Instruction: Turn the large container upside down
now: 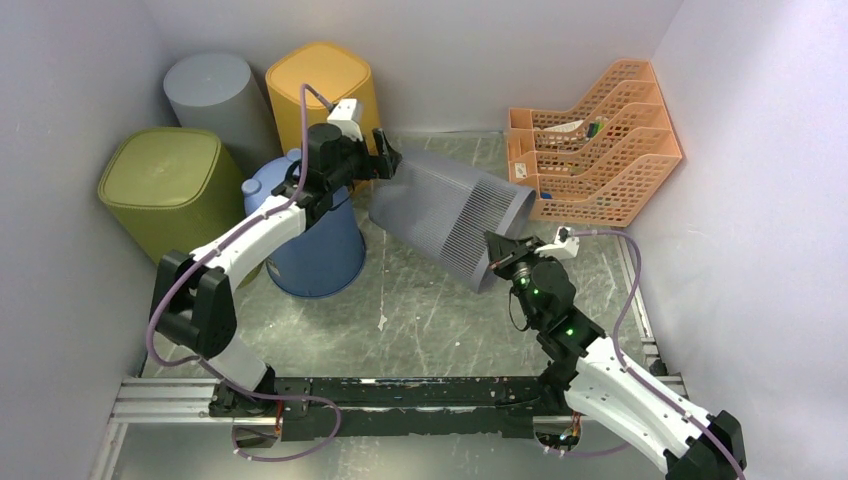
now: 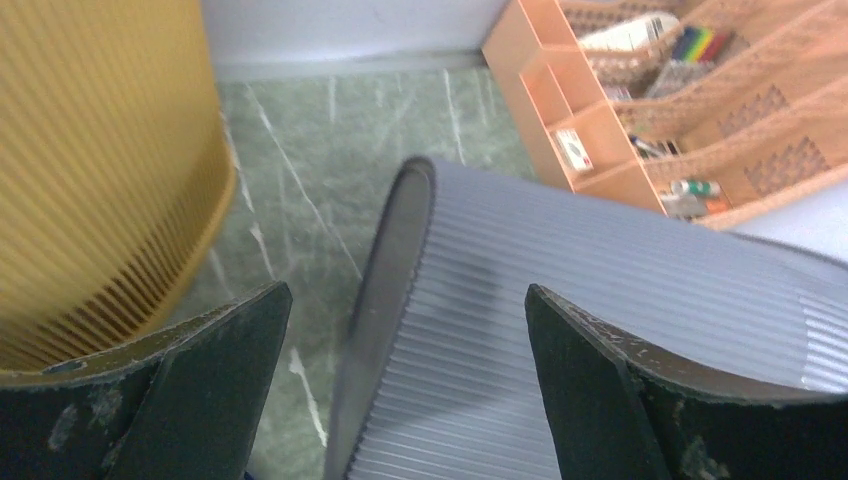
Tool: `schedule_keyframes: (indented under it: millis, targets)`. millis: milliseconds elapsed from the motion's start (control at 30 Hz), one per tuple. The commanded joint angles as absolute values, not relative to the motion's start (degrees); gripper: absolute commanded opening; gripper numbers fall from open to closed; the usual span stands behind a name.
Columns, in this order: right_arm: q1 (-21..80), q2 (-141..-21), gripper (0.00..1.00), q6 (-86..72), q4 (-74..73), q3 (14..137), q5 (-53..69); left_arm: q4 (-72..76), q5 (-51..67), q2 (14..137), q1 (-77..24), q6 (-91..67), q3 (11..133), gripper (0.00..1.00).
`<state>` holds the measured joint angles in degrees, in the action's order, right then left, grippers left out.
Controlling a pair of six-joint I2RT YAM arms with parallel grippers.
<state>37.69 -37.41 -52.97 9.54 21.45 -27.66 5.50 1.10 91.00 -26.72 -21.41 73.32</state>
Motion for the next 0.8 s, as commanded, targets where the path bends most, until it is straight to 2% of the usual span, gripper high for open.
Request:
schedule_keyframes:
  millis: [0,400,767]
  targets:
    - [37.53,-38.31,0.0,-50.24,-5.88,17.9,-29.86,10.69,9.89,92.37,-27.16,-24.55,71.52,1.0]
    - [37.57,-40.0,0.0,-50.52,-4.11,16.26,-27.98,12.78,17.6,92.76,-29.64,-25.0,70.6,1.0]
    - [37.03,-43.29,0.0,-51.6,-2.2,13.85,-25.89,12.0,17.92,91.97,-36.89,-24.09,74.17,1.0]
